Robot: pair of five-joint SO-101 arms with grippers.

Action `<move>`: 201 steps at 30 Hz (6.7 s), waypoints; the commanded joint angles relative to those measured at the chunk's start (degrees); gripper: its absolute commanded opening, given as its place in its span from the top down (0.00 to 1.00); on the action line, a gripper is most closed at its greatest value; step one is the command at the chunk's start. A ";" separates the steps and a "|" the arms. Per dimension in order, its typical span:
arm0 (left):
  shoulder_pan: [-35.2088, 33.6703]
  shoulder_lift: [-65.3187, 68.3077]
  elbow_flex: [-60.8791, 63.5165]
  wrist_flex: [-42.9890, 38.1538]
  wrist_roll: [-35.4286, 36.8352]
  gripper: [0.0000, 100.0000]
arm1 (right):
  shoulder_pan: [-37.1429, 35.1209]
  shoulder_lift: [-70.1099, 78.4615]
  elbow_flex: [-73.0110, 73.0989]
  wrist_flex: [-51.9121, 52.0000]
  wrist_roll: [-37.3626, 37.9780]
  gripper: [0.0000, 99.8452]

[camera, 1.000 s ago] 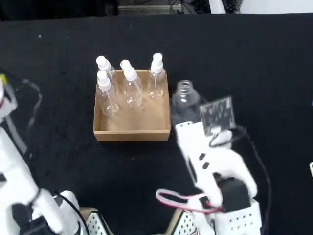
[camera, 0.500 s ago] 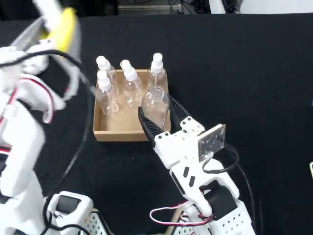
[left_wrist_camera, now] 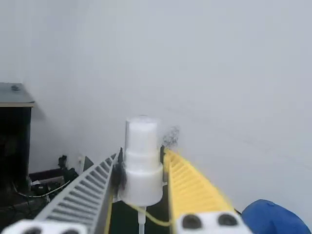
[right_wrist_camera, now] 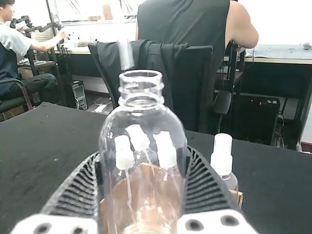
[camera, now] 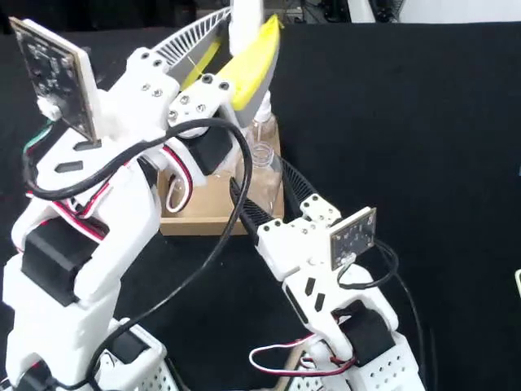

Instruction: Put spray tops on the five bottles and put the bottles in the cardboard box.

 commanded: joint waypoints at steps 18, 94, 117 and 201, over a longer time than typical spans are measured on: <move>2.42 -0.97 8.40 1.14 -1.14 0.97 | -1.14 -1.45 0.22 -2.11 -0.35 0.99; -67.47 -9.58 90.07 -27.78 -0.70 0.80 | 58.11 79.34 -0.13 -73.67 6.42 0.99; -67.47 -9.58 90.33 -27.78 -0.70 0.80 | 61.36 119.69 -6.46 -112.53 6.42 0.99; -65.27 -9.58 90.86 -27.87 -1.23 0.80 | 53.27 95.60 -70.99 12.57 23.21 0.77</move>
